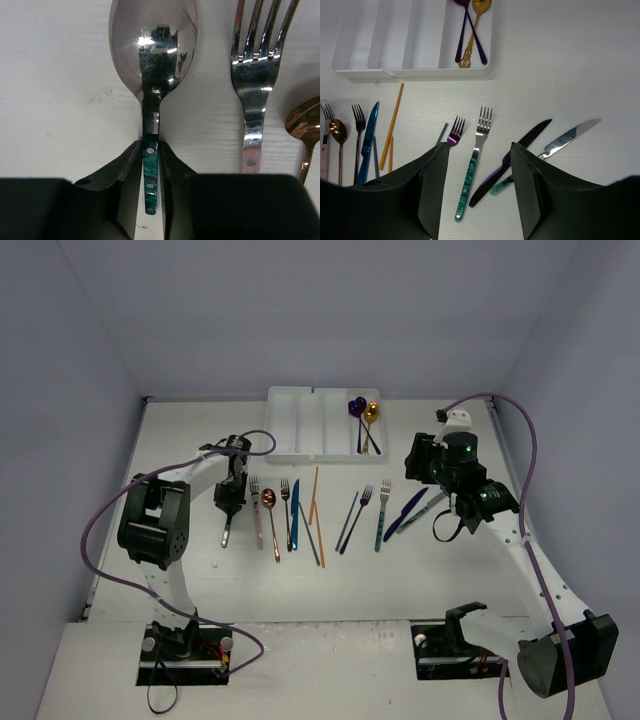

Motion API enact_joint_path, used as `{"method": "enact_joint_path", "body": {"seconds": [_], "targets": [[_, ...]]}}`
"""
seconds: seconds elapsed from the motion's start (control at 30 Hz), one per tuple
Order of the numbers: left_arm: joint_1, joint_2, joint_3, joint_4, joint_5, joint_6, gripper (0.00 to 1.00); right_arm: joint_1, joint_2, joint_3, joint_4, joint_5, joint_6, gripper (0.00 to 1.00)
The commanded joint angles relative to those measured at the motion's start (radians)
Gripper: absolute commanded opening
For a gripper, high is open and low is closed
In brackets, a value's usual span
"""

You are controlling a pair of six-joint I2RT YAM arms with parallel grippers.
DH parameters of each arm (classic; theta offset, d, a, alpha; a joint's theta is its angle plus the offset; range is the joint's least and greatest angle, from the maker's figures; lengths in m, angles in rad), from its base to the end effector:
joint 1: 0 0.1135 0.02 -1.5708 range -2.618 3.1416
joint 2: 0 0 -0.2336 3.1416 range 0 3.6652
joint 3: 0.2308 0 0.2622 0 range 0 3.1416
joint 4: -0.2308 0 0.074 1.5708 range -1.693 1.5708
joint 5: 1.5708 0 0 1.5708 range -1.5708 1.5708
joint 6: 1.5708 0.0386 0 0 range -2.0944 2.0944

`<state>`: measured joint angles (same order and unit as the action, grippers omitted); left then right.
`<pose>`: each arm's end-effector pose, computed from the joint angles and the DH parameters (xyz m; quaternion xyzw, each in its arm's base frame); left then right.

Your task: Sort the eating utensils into containers

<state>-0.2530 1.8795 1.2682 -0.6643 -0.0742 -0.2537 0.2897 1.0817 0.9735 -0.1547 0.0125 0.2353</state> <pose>0.3562 -0.0891 0.1311 -0.0058 0.9884 -0.0013 0.1515 0.2677 0.0793 0.3225 -0.0178 0.7935 0.1531 0.5888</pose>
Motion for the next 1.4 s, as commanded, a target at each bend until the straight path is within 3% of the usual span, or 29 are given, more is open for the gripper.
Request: {"method": "enact_joint_path", "body": {"seconds": [0.0,0.33,0.47,0.67,0.77,1.13,1.37], "targets": [[0.032,0.022,0.017,0.042,0.040,0.005,0.00,0.008,-0.011,0.014,0.018,-0.087,-0.013,0.50],[0.056,-0.281,0.099,0.119,0.361,-0.179,0.00,0.103,0.075,0.143,0.025,-0.355,-0.025,0.71],[0.048,-0.401,0.074,0.365,0.585,-0.353,0.00,0.182,0.134,0.204,0.055,-0.455,-0.005,0.73],[0.008,-0.466,0.017,0.679,0.747,-0.579,0.00,0.278,0.213,0.282,0.132,-0.539,0.029,0.74],[-0.026,-0.478,0.003,0.784,0.811,-0.645,0.00,0.309,0.264,0.320,0.144,-0.557,0.027,0.74],[-0.125,-0.506,0.034,0.890,0.930,-0.639,0.00,0.354,0.370,0.405,0.193,-0.624,0.023,0.71],[-0.140,-0.512,0.021,0.893,0.969,-0.615,0.00,0.355,0.385,0.420,0.205,-0.664,0.018,0.51]]}}
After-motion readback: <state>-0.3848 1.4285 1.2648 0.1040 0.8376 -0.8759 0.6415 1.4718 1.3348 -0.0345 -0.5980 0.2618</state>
